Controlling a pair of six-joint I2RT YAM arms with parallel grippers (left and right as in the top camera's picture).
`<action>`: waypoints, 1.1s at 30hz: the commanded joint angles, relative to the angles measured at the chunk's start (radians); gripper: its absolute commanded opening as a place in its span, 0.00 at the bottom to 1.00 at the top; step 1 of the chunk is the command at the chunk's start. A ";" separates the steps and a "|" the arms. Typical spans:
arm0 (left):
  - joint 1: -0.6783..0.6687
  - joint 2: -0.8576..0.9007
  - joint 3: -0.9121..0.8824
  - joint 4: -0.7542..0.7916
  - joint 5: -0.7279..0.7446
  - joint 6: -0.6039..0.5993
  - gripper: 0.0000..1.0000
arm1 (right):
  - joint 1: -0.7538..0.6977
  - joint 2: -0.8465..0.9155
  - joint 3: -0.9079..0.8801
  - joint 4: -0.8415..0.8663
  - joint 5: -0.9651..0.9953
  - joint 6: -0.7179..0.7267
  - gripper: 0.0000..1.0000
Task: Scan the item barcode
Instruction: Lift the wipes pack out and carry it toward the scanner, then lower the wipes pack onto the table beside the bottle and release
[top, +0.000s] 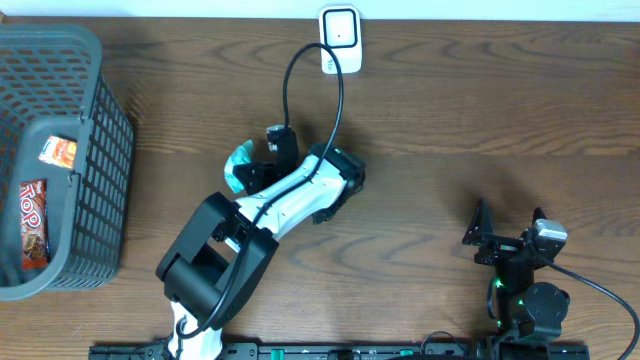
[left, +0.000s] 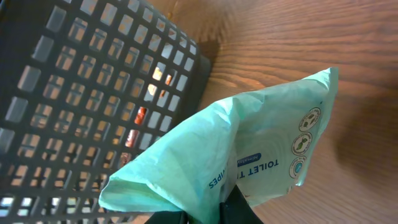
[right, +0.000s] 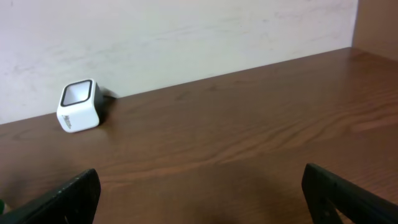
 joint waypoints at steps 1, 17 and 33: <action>0.001 -0.001 -0.003 -0.005 0.037 -0.068 0.07 | 0.007 0.000 -0.002 -0.003 0.012 0.007 0.99; -0.005 0.000 -0.183 0.116 0.067 -0.061 0.07 | 0.007 0.000 -0.002 -0.003 0.012 0.007 0.99; -0.212 0.001 -0.237 0.332 0.164 0.163 0.08 | 0.007 0.000 -0.002 -0.003 0.012 0.007 0.99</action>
